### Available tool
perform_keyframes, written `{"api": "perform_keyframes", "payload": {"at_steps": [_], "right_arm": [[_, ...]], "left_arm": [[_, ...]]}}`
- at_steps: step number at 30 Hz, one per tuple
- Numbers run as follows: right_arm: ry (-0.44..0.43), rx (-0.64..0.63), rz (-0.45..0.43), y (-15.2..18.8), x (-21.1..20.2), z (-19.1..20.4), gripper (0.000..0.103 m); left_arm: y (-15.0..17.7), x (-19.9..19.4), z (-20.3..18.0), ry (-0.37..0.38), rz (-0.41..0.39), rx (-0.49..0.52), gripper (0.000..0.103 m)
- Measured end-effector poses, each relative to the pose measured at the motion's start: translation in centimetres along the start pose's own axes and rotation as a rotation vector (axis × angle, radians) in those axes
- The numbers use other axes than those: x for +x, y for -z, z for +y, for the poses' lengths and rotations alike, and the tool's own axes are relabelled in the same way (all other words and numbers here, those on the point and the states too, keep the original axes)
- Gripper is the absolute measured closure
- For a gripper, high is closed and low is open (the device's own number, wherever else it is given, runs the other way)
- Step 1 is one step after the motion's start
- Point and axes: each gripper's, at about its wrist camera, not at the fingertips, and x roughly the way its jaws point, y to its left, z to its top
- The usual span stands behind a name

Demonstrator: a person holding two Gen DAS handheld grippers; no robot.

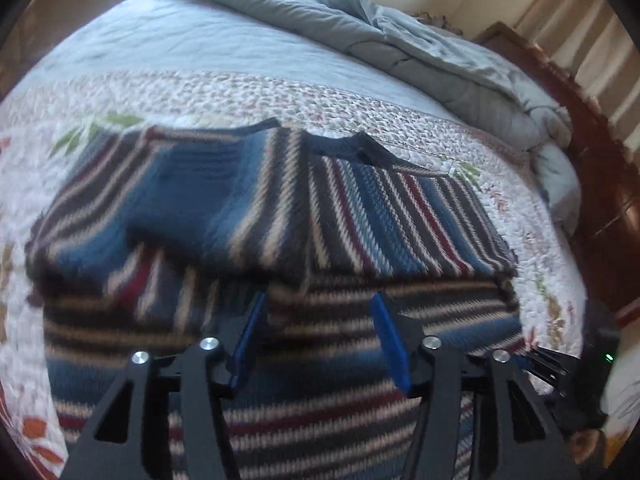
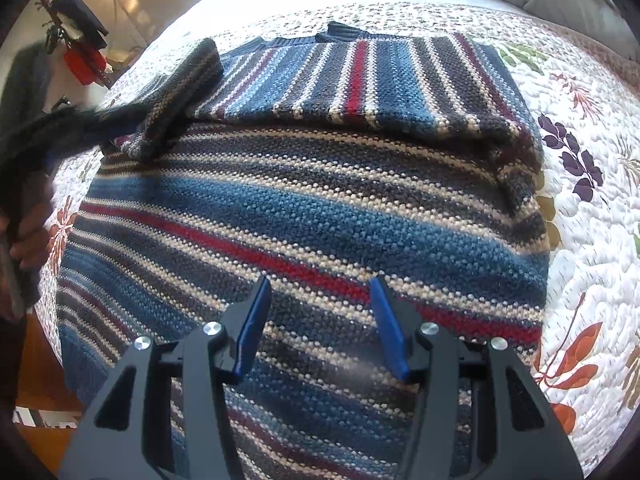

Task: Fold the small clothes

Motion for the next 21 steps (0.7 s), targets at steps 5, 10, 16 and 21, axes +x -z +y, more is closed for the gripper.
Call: {"api": "perform_keyframes", "payload": {"at_steps": [5,10,16,21], "right_arm": [[-0.001,-0.003,0.011,-0.5,-0.1,1.1,0.051],[-0.002,-0.031,0.014,-1.1,-0.4,3.1,0.051],[0.059,0.005,0.125,-1.2,2.7,4.3,0.050],[0.087,-0.004,0.076,-3.7,1.2,7.2,0.050]], "left_arm": [[2.2,-3.2,4.6,-0.124,-0.050,-0.163,0.040],[2.8,-3.6,7.5,-0.311,0.002,-0.259,0.040],[4.7,-3.3,8.2,-0.339,0.022,-0.235,0.037],[4.8,-2.7,9.5,-0.400,0.038,-0.196,0.033]]}}
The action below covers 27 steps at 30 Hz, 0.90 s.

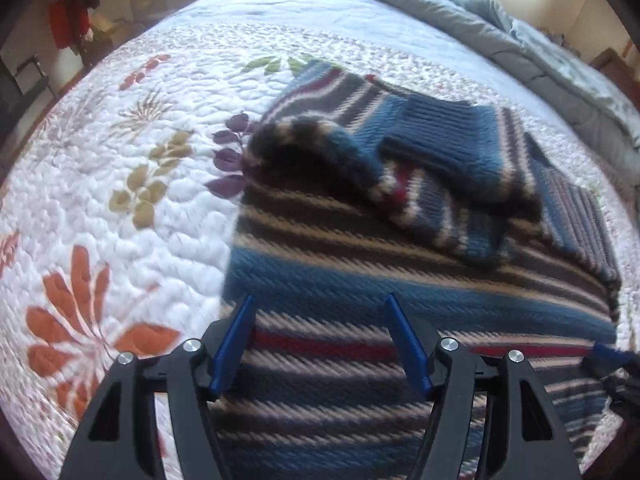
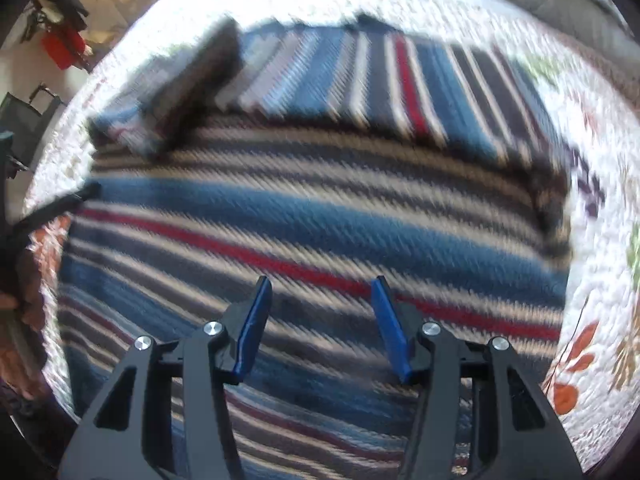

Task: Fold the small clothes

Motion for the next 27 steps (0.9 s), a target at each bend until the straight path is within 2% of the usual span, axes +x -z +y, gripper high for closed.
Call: {"api": "perform_keyframes", "payload": {"at_steps": [3,5,8,9,11,13,16,17,19,21,23,24,26,27], "right_arm": [[-0.026,-0.055,-0.047,-3.1,-1.3,3.9,0.050],[-0.072,-0.098,-0.081,-5.8,-1.5,7.6,0.050],[-0.154,-0.100,-0.099,-9.2,-0.8,11.0,0.051],[-0.184,-0.097,-0.100,-10.3,-0.3,11.9,0.052],[-0.195,-0.096,-0.103,-12.5,1.1,13.7,0.052],[-0.170,-0.093,-0.095,-14.3,3.1,15.2,0.052],[-0.137,-0.076,-0.067,-15.9,5.8,16.2,0.051],[-0.122,-0.073,-0.061,-16.3,6.6,16.4,0.048],[-0.078,-0.071,-0.051,-17.0,8.1,17.0,0.037],[-0.029,-0.079,-0.038,-17.3,9.4,17.6,0.030],[0.025,-0.105,-0.030,-17.2,10.4,18.6,0.025],[0.063,-0.135,-0.032,-17.3,10.8,19.2,0.025],[0.157,-0.194,-0.046,-17.3,11.4,20.1,0.039],[0.187,-0.207,-0.055,-17.3,11.5,20.2,0.055]], "left_arm": [[-0.8,0.1,1.4,0.046,0.003,-0.038,0.028],[-1.2,0.3,2.2,0.002,0.005,-0.043,0.025],[-1.8,0.2,3.6,-0.125,-0.018,-0.021,0.024],[-2.1,0.1,4.4,-0.127,-0.018,-0.035,0.024],[-2.6,0.2,5.8,-0.074,-0.013,-0.062,0.024],[-2.7,0.4,6.5,-0.072,-0.009,-0.056,0.024],[-2.4,0.8,6.8,-0.130,-0.013,-0.014,0.024],[-2.2,0.8,6.9,-0.119,-0.015,-0.009,0.024],[-2.2,0.7,7.2,-0.118,-0.030,-0.033,0.024],[-2.3,0.8,7.5,-0.119,-0.034,-0.080,0.023],[-2.6,1.2,7.6,-0.096,-0.019,-0.084,0.022],[-2.6,1.2,7.6,-0.094,-0.019,-0.085,0.022],[-2.5,1.2,8.0,-0.086,-0.026,-0.107,0.021],[-2.5,1.2,8.0,-0.084,-0.028,-0.112,0.020]]}}
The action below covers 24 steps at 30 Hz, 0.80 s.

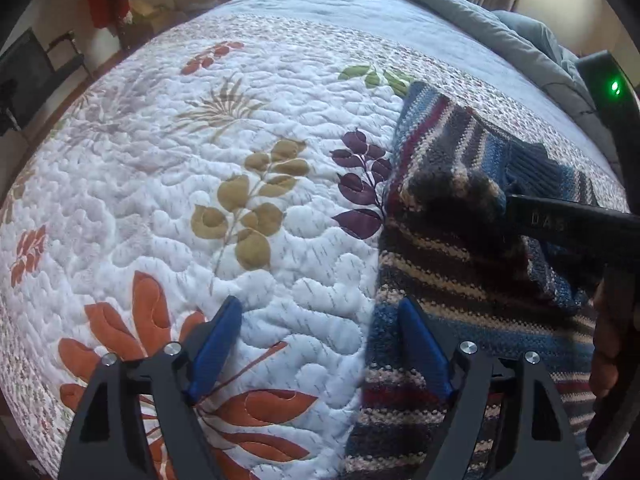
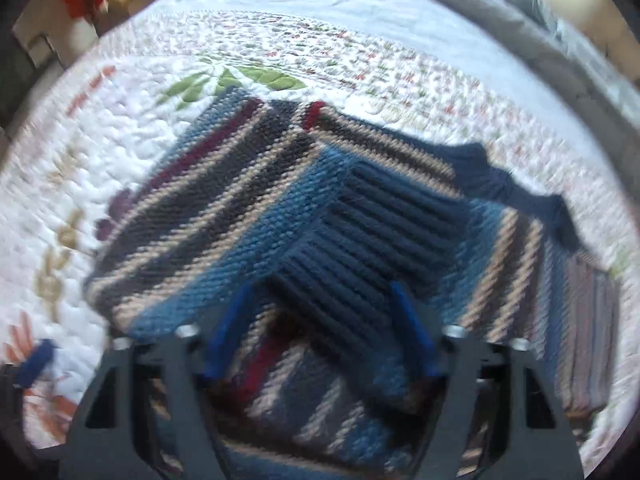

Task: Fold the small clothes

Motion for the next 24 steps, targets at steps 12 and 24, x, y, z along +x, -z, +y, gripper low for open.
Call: {"api": "perform_keyframes", "payload": {"at_steps": [12,24], "right_arm": [[-0.140,0.265,-0.138,5.6,-9.6,-16.4,0.085],[-0.163,0.479,0.013,12.8,-4.4,-26.9,0.047]], "left_arm": [[0.9,-0.4,-3.2,0.036,-0.049,0.056,0.018],[2.5,-0.7,-8.9,0.069,-0.094,0.232,0.016]]}}
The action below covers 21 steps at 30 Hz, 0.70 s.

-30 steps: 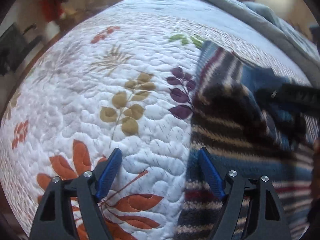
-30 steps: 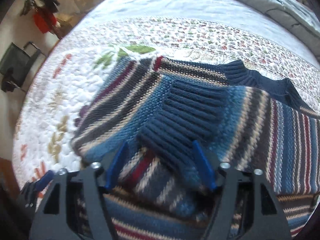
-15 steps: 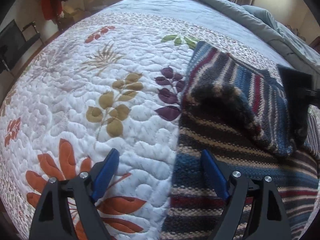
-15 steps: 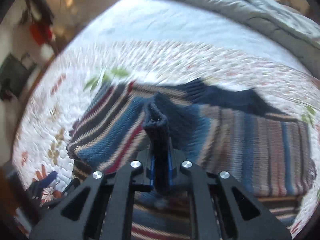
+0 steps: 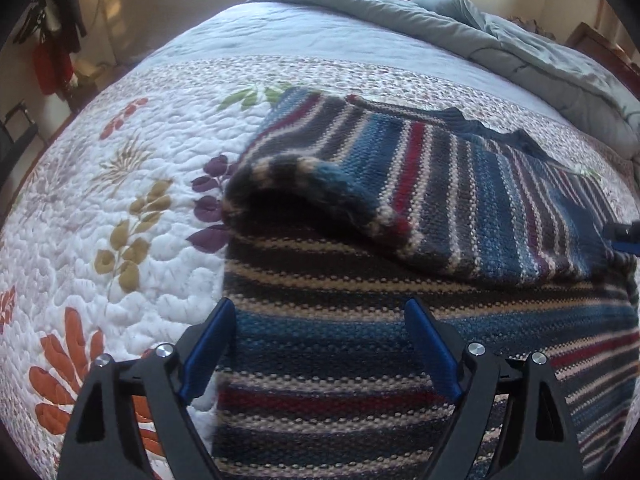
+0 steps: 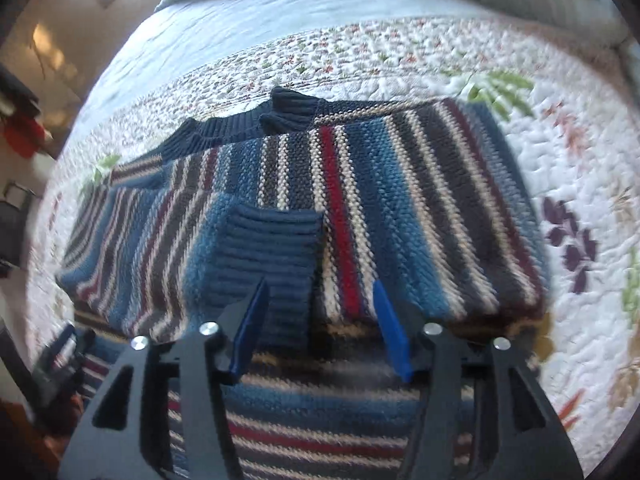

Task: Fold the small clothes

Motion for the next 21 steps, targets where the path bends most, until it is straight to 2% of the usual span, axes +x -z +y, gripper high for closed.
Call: {"api": "perform_keyframes", "payload": {"at_steps": [4,6,7,8,10,12,15,18,19,21], "right_arm": [[-0.107,0.053,0.044,-1.7,2.2,-0.1,0.043],[-0.116,0.053,0.059,-2.1,2.7,0.5,0.044],[-0.121,0.034,0.057,-2.1,2.9,1.0,0.057],[-0.128,0.007,0.055,-2.2,3.0,1.5,0.062],[-0.104,-0.035,0.037,-2.3,2.9,2.1,0.086],[-0.119,-0.059,0.021,-2.7,2.5,2.5,0.090],[-0.147,-0.079,-0.060,-4.3,0.7,3.2,0.091],[-0.204,-0.089,-0.196,-6.3,-2.8,3.8,0.091],[-0.200,-0.088,-0.240,-7.1,-3.8,3.8,0.091],[-0.154,-0.082,-0.251,-8.2,-4.1,3.2,0.091]], "left_arm": [[-0.1,0.5,-0.3,0.017,0.009,0.004,0.016],[-0.1,0.8,-0.3,0.028,0.015,-0.005,0.015],[-0.2,0.9,-0.3,0.034,0.021,-0.010,0.015],[-0.2,1.0,-0.2,0.038,0.024,-0.015,0.014],[-0.2,1.1,-0.2,0.043,0.024,-0.024,0.014],[-0.2,1.1,-0.1,0.049,0.023,-0.035,0.014],[-0.3,0.9,0.2,0.065,0.016,-0.064,0.014],[-0.2,0.9,0.4,0.069,0.008,-0.083,0.014],[-0.1,0.8,0.4,0.064,0.005,-0.083,0.014],[-0.1,0.9,0.2,0.057,0.004,-0.075,0.012]]}}
